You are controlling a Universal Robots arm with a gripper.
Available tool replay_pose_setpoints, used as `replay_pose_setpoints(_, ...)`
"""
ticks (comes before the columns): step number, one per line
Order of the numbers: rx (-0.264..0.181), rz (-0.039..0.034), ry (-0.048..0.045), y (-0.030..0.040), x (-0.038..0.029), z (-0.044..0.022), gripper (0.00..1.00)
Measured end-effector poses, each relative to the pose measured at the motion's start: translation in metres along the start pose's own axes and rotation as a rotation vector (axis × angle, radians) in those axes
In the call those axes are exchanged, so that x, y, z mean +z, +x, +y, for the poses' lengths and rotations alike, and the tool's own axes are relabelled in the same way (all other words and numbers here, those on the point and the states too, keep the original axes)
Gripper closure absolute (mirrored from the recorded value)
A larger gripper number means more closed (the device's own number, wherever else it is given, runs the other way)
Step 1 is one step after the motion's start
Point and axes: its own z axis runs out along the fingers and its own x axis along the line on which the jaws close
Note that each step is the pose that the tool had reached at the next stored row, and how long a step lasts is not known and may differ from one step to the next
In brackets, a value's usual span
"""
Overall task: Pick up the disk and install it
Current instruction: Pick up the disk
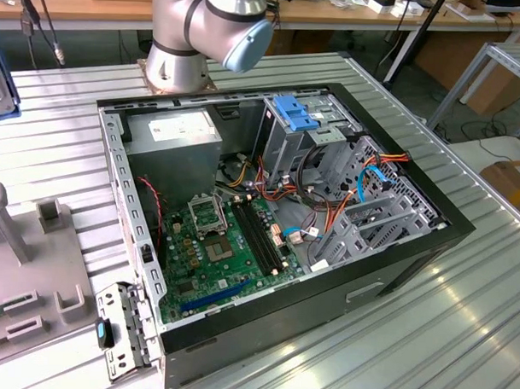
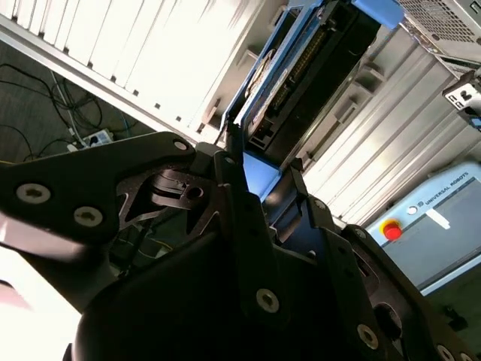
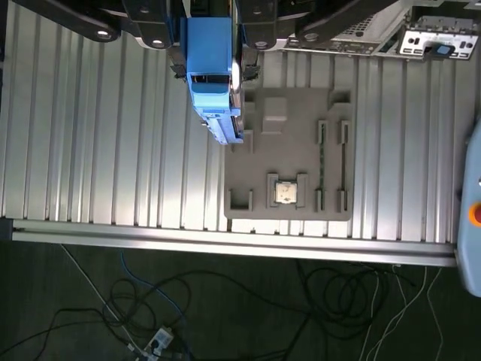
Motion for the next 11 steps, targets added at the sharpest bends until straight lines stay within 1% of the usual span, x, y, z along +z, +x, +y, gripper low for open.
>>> replay_pose_setpoints(2, 0.000, 0.0000, 0.0000, -0.0002, 0.0000, -0.0095, 0.64)
replay_pose_setpoints(3, 0.000, 0.0000, 0.0000, -0.0005, 0.0000, -0.0157, 0.64)
replay_pose_setpoints(4, 0.000, 0.0000, 0.0001, -0.0006, 0.0001, -0.0200, 0.64)
replay_pose_setpoints(5, 0.000, 0.0000, 0.0000, -0.0009, 0.0001, -0.0267, 0.64)
replay_pose_setpoints(7, 0.000, 0.0000, 0.0000, -0.0016, 0.0001, -0.0380, 0.64)
replay_pose_setpoints(8, 0.000, 0.0001, 0.0000, -0.0022, 0.0001, -0.0427, 0.64)
replay_pose_setpoints(10, 0.000, 0.0000, 0.0000, -0.0030, 0.0002, -0.0486, 0.64)
replay_pose_setpoints(11, 0.000, 0.0000, 0.0000, -0.0036, 0.0003, -0.0543, 0.64)
